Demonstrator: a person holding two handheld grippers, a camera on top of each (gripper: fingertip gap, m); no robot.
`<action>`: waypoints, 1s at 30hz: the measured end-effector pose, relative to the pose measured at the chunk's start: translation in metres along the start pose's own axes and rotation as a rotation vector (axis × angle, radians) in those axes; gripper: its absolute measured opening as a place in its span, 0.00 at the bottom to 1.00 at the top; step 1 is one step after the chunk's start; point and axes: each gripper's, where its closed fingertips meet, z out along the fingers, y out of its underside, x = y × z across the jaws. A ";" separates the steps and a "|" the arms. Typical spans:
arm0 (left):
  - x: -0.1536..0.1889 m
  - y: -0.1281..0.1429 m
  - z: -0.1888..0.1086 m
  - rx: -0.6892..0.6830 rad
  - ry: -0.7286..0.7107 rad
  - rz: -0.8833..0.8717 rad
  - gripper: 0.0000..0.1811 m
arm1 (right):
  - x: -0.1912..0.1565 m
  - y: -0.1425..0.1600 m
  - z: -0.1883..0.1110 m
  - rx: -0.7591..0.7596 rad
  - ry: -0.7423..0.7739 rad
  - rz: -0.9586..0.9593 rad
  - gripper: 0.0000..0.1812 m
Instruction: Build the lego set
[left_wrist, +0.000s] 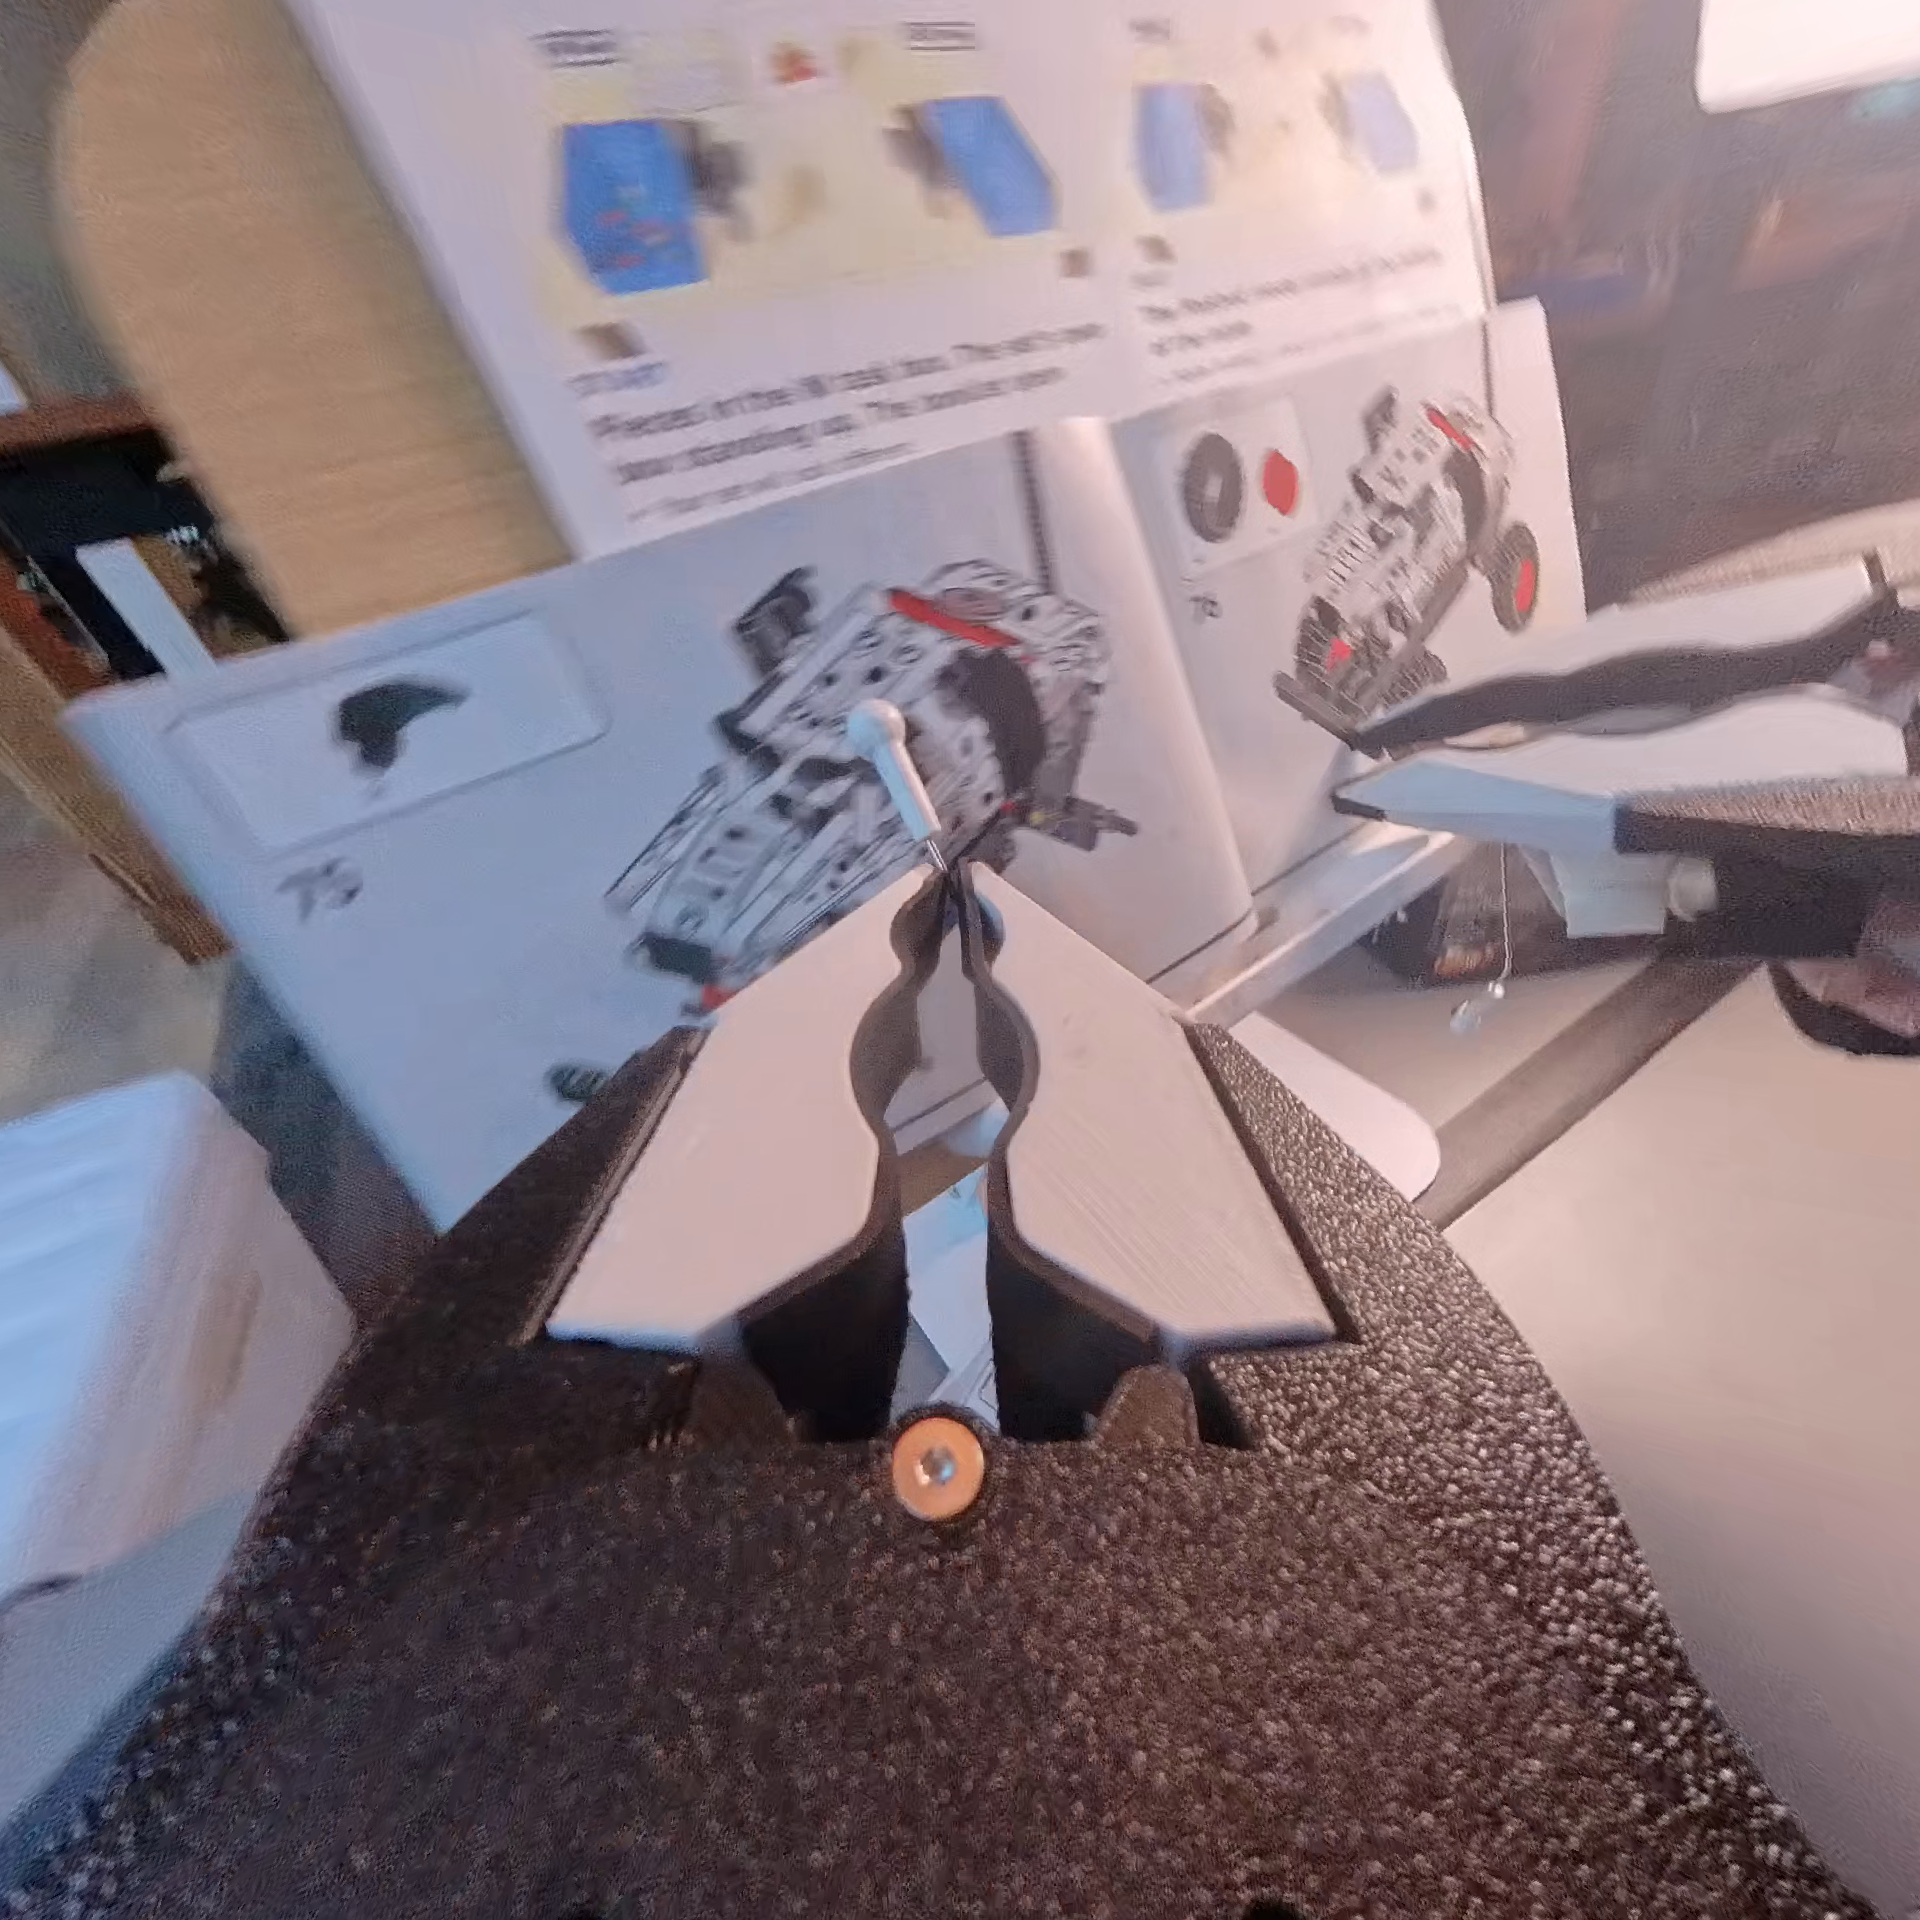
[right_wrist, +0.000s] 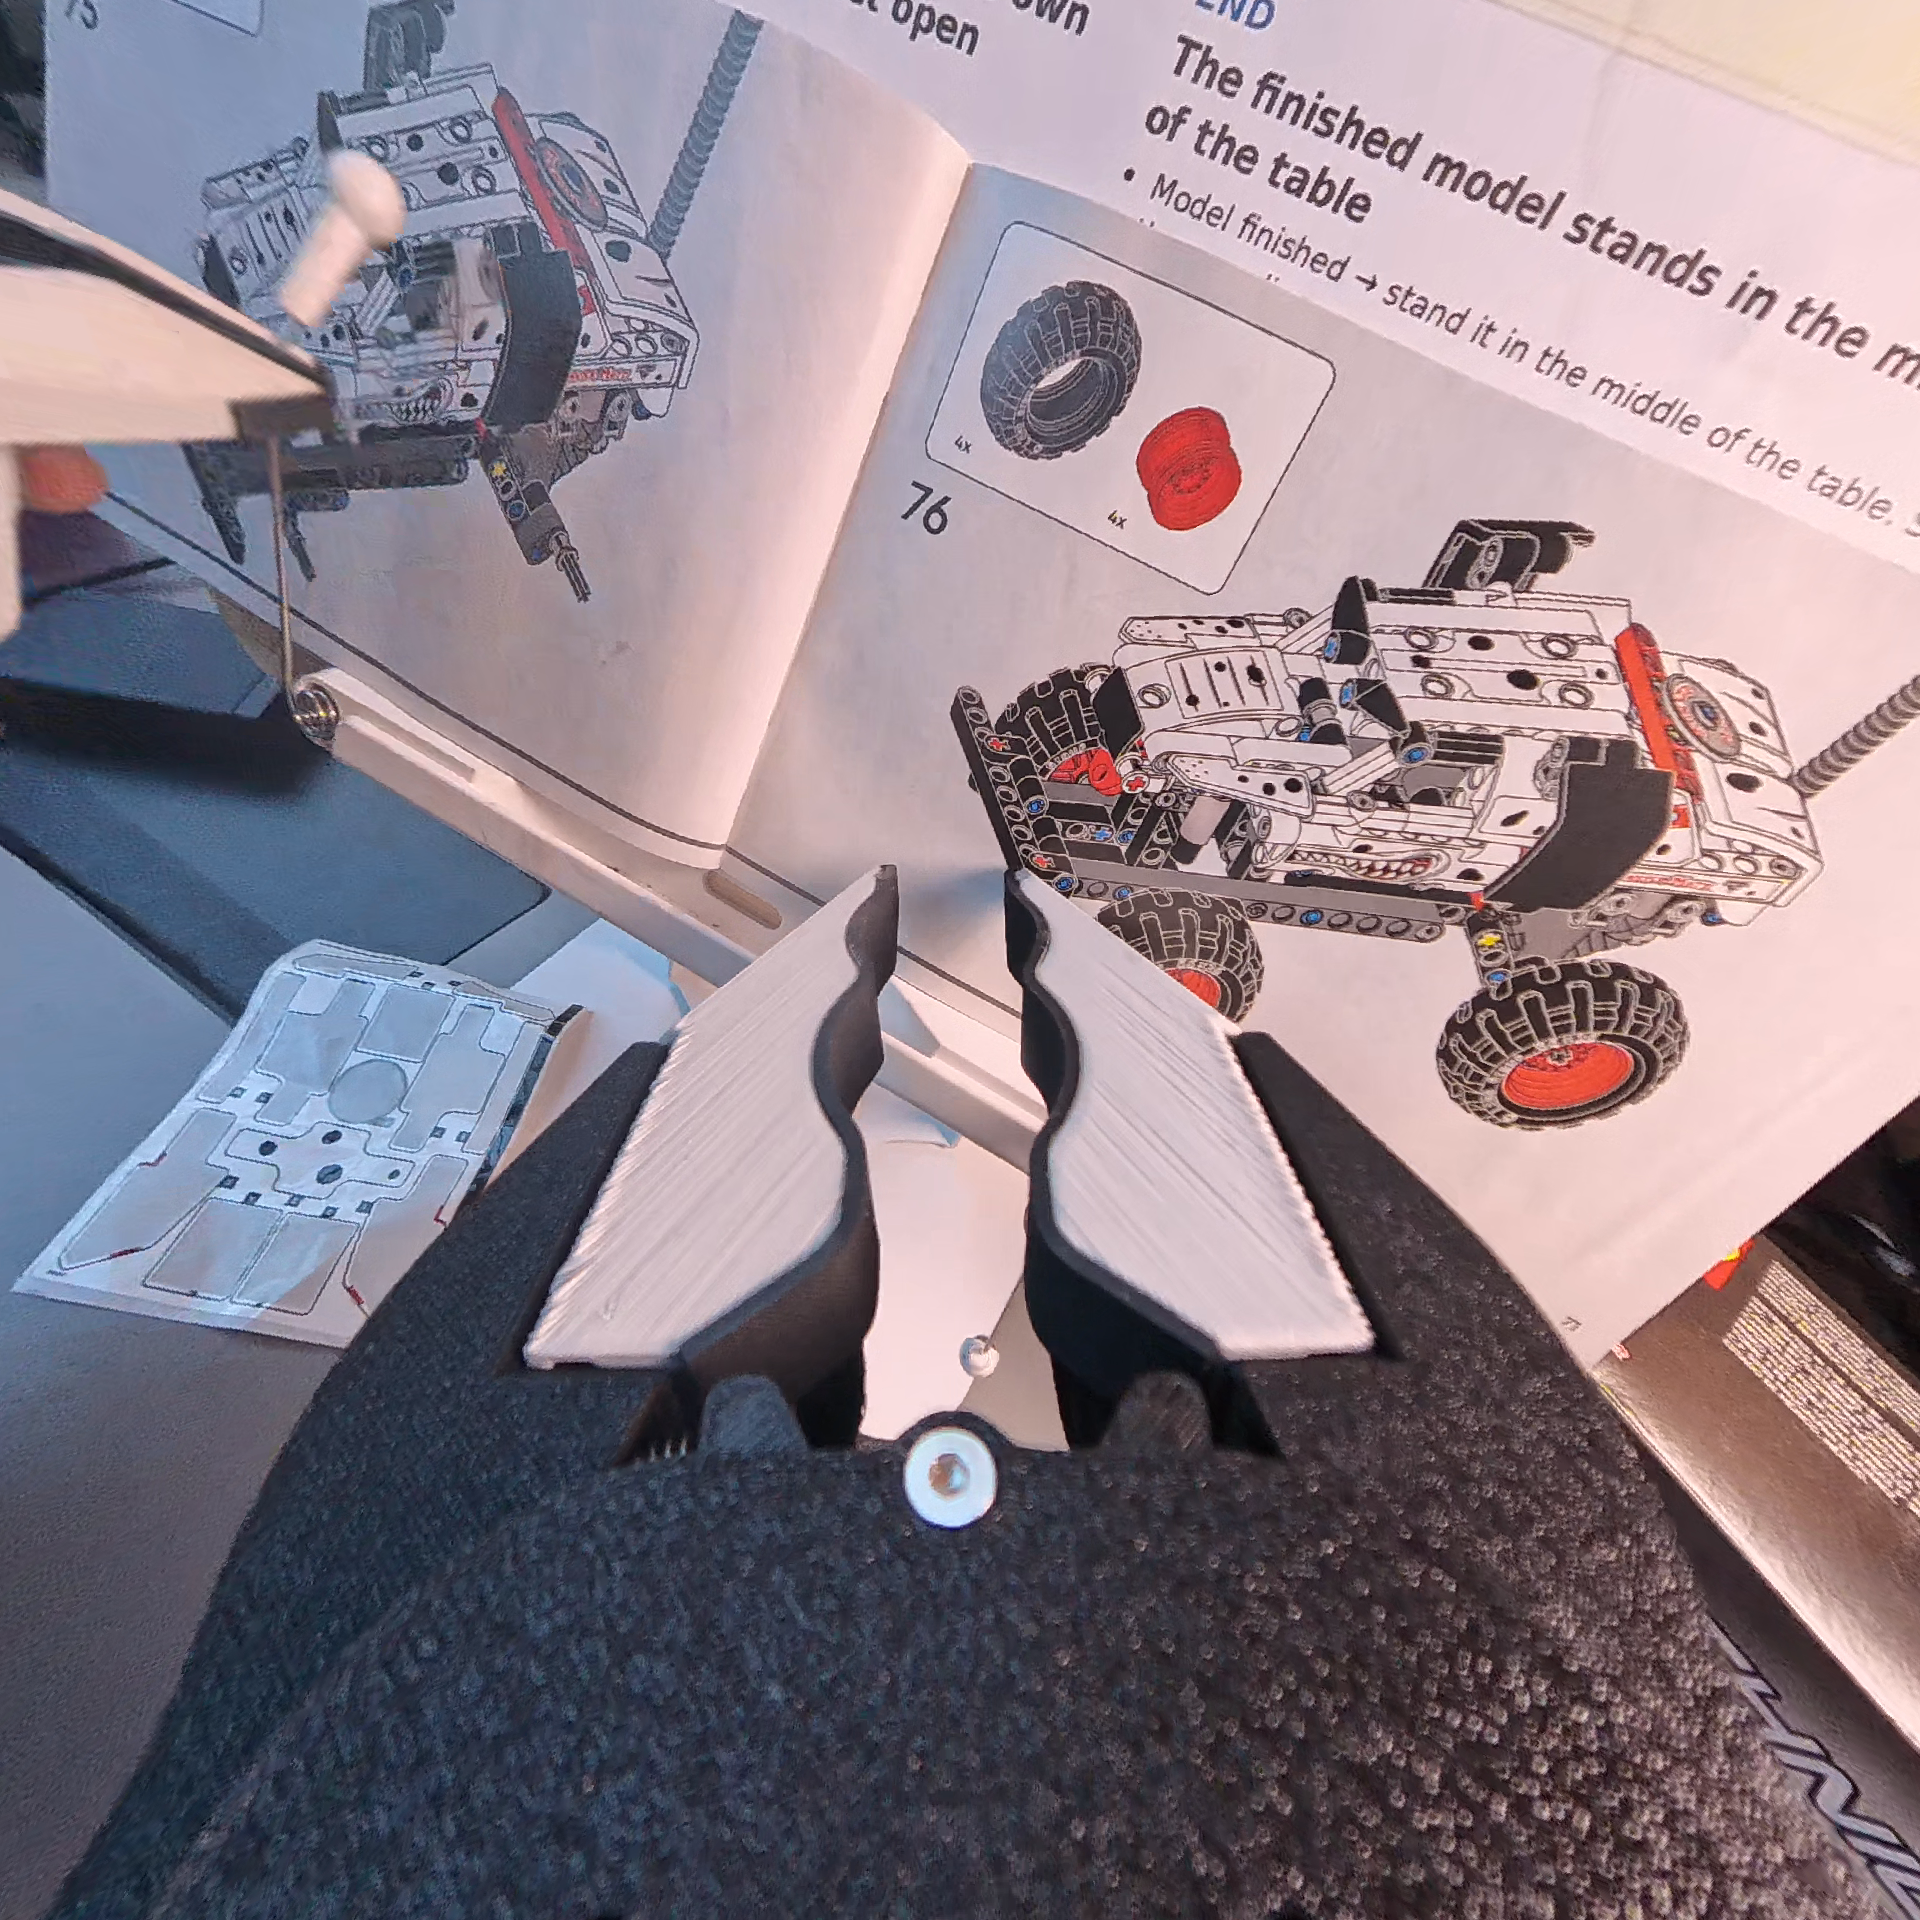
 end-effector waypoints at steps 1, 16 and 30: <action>-0.015 0.007 -0.009 0.027 -0.024 -0.120 0.00 | -0.001 0.000 0.000 -0.007 -0.001 0.004 0.12; -0.037 0.036 -0.069 0.172 -0.056 -0.528 0.14 | -0.042 -0.072 0.038 0.098 0.216 -0.268 0.38; 0.008 0.008 -0.022 0.107 0.065 -0.332 0.23 | -0.007 -0.059 0.005 0.254 -0.223 0.355 0.07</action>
